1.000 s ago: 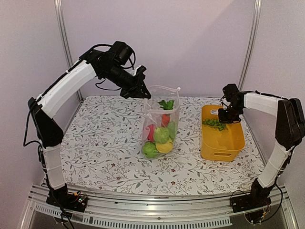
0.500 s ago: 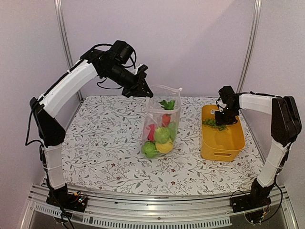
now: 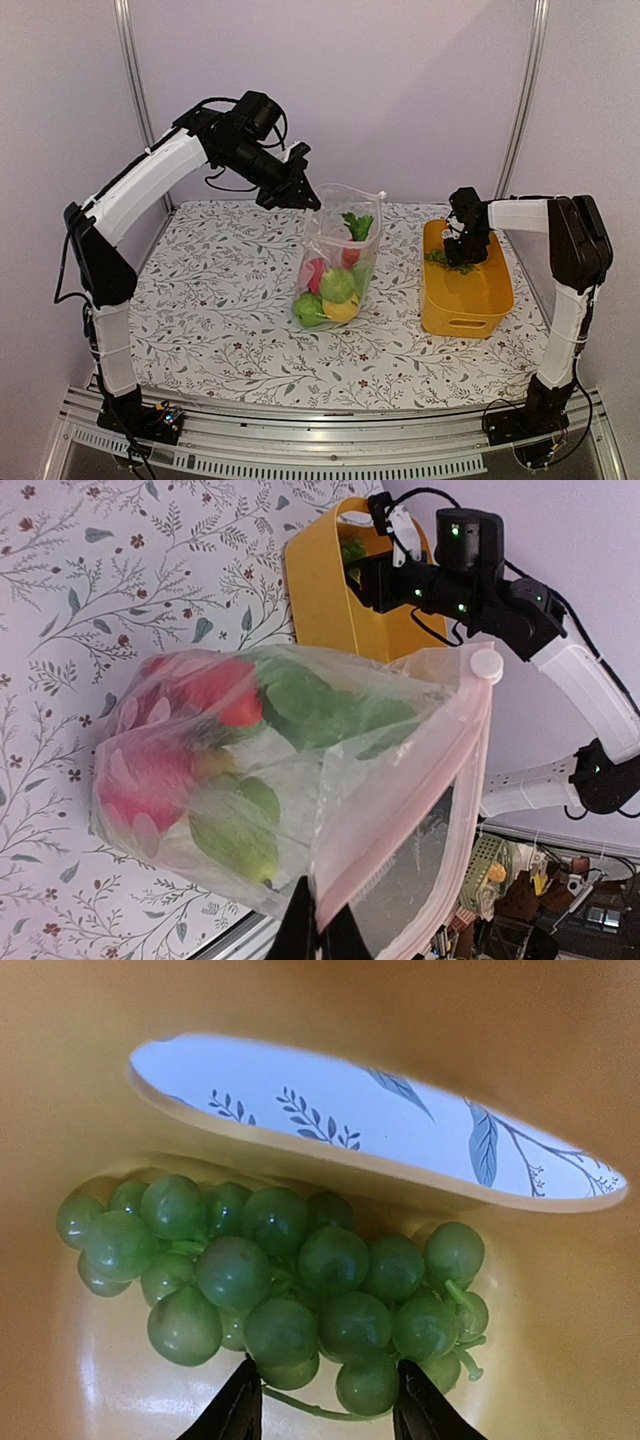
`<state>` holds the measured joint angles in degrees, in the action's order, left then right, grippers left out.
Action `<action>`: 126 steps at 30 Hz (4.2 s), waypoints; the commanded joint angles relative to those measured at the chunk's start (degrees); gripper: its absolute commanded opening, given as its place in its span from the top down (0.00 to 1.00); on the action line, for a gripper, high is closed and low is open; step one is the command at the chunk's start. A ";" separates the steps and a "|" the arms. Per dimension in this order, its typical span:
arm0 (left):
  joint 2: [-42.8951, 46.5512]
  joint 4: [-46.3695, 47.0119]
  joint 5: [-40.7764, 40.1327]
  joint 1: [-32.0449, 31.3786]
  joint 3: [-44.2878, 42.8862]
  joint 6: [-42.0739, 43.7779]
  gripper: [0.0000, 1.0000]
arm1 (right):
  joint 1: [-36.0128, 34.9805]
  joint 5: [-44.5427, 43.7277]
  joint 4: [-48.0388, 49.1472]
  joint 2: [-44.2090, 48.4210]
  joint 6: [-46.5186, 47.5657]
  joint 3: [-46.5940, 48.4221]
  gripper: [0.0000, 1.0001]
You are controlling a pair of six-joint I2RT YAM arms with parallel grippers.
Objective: Place the food in the zip-top bag and seal the zipper
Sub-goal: Pick up the fake fruit from the bin, then place the fake fruit in the zipper food storage bag, then pass from the left arm to the right
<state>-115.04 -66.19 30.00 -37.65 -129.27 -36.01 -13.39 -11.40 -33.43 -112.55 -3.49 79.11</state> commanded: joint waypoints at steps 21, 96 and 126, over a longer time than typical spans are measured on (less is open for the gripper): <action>4.36 3.49 -2.06 0.56 5.70 0.41 1.00 | -3.21 10.43 -8.00 17.30 -5.28 -3.75 1.00; 3.94 9.51 -1.66 -1.77 6.40 -1.76 1.00 | -27.48 15.64 -26.41 20.98 -18.13 29.83 0.52; 16.57 13.03 -27.70 -20.48 7.13 23.63 0.60 | -25.39 34.39 -21.24 17.26 -28.79 24.23 1.00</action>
<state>-104.12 -56.99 8.84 -52.12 -125.54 -21.74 -39.29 19.11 -57.12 -97.23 -28.62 103.81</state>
